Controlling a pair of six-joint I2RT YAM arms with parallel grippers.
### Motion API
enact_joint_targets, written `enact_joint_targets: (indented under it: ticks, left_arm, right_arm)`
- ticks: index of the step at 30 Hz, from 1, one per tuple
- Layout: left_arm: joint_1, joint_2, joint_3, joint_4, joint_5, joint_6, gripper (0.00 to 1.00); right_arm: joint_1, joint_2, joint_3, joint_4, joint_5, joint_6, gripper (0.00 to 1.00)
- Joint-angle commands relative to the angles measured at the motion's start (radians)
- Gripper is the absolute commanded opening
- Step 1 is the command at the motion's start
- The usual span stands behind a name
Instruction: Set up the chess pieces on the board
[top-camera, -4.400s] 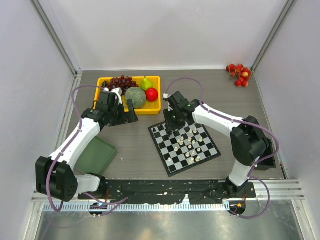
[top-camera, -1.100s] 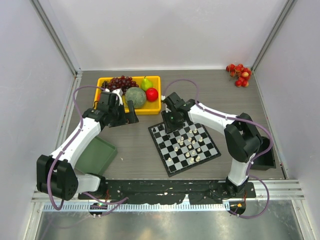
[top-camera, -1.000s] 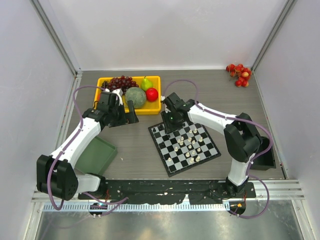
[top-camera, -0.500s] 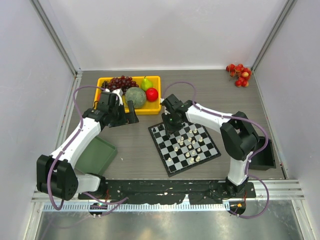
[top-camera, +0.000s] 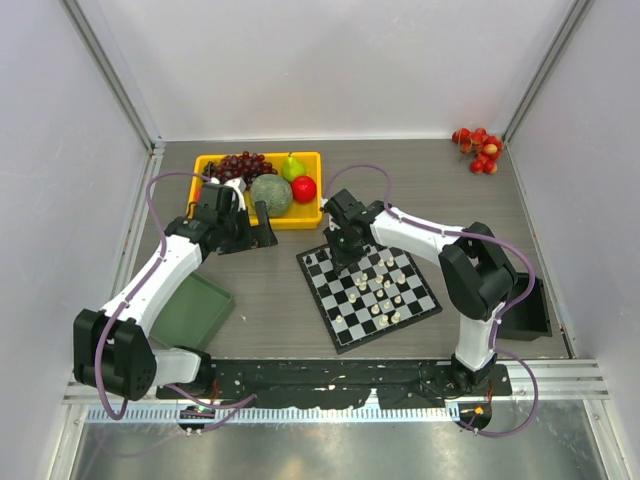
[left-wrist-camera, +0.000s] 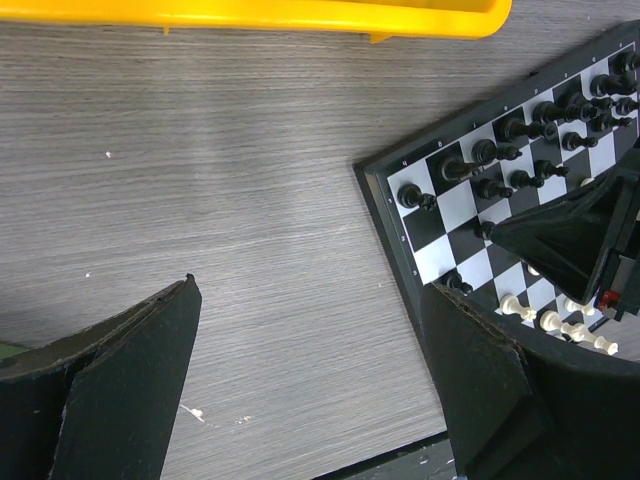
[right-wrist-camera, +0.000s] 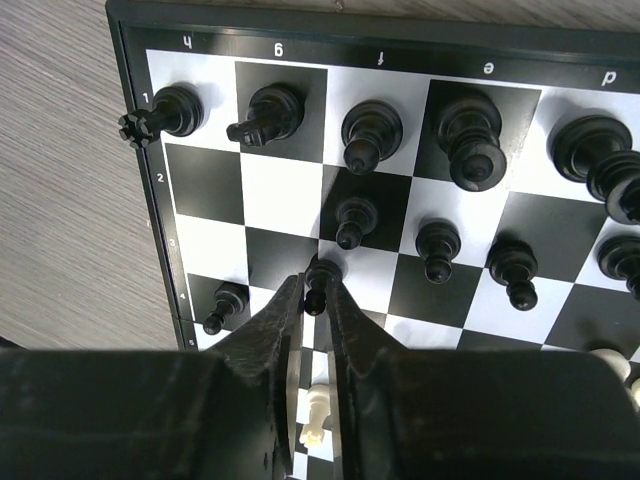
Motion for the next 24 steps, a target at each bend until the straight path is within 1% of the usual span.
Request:
enact_joint_targets:
  ticks: [1, 9, 24]
  left_arm:
    - [-0.004, 0.0, 0.008, 0.027, 0.01, 0.0, 0.99]
    - [-0.004, -0.006, 0.003, 0.026, 0.007, -0.001, 0.99]
    - [-0.004, -0.012, 0.002, 0.018, 0.001, 0.002, 0.99]
  right_arm:
    - [0.01, -0.016, 0.015, -0.006, -0.008, -0.01, 0.16]
    - [0.014, -0.035, 0.047, 0.028, -0.012, 0.0, 0.15]
    - [0.015, 0.036, 0.074, 0.075, -0.015, 0.026, 0.16]
